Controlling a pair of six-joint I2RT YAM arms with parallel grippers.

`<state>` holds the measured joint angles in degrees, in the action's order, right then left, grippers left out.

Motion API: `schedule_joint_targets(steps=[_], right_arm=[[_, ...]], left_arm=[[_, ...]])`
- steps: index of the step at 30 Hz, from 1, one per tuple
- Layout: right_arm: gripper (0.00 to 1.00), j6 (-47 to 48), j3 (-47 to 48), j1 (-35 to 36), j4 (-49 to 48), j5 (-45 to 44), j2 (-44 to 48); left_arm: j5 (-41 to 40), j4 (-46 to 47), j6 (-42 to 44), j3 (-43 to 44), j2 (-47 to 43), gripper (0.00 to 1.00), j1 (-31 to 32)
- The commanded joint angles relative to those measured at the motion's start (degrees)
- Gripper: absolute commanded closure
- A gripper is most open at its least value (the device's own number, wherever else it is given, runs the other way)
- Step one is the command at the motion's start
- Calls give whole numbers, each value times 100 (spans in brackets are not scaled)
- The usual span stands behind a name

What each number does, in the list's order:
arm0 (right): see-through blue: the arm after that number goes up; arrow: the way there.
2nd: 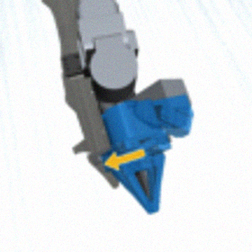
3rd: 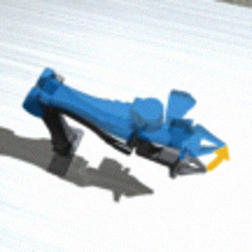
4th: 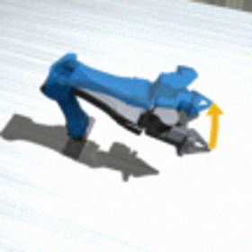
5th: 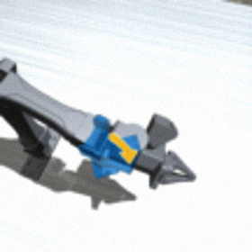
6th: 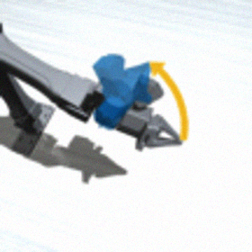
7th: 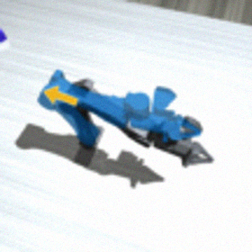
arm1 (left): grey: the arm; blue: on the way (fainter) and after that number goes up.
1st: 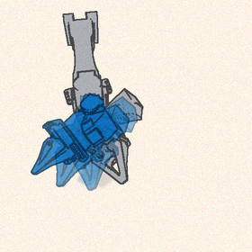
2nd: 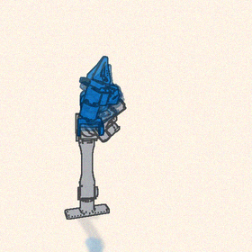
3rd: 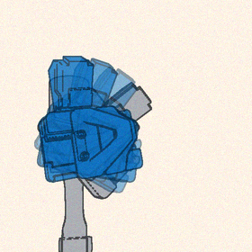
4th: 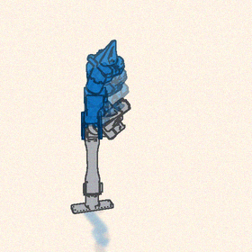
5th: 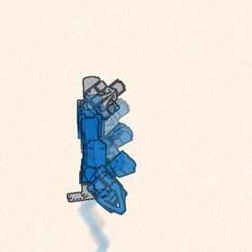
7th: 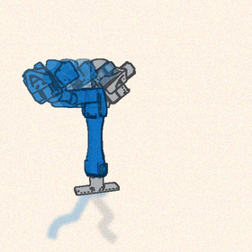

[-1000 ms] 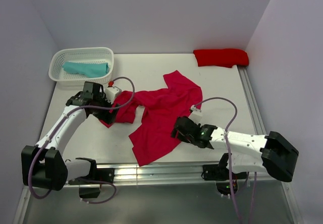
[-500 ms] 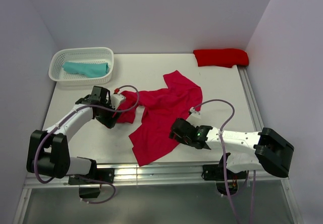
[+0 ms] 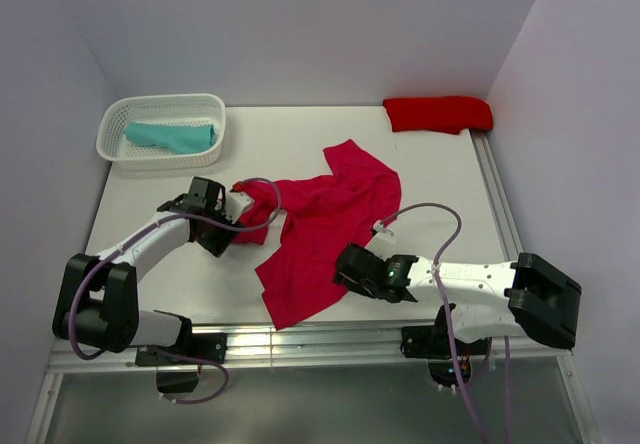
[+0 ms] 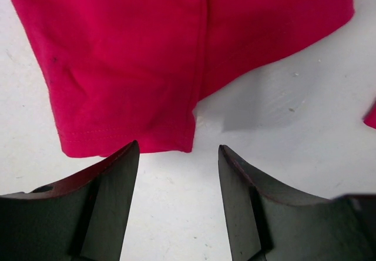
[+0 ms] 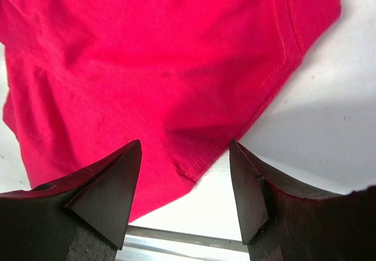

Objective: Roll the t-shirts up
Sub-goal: Flatten the tshirt

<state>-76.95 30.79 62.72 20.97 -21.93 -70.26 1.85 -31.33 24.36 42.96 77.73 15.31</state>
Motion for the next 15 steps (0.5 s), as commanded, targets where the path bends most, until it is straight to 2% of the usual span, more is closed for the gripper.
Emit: schedule_joint_targets(steps=[1, 8, 12, 15], right_arm=[[32, -311, 33, 135, 223, -153, 91], [36, -505, -81, 258, 100, -101, 4], [36, -567, -73, 276, 47, -118, -146], [37, -593, -99, 276, 39, -127, -225]], left_arm=[[-106, 329, 69, -60, 22, 38, 60], [-158, 373, 34, -165, 102, 40, 209], [-475, 505, 16, -253, 206, 41, 271], [-492, 523, -19, -244, 338, 47, 271]])
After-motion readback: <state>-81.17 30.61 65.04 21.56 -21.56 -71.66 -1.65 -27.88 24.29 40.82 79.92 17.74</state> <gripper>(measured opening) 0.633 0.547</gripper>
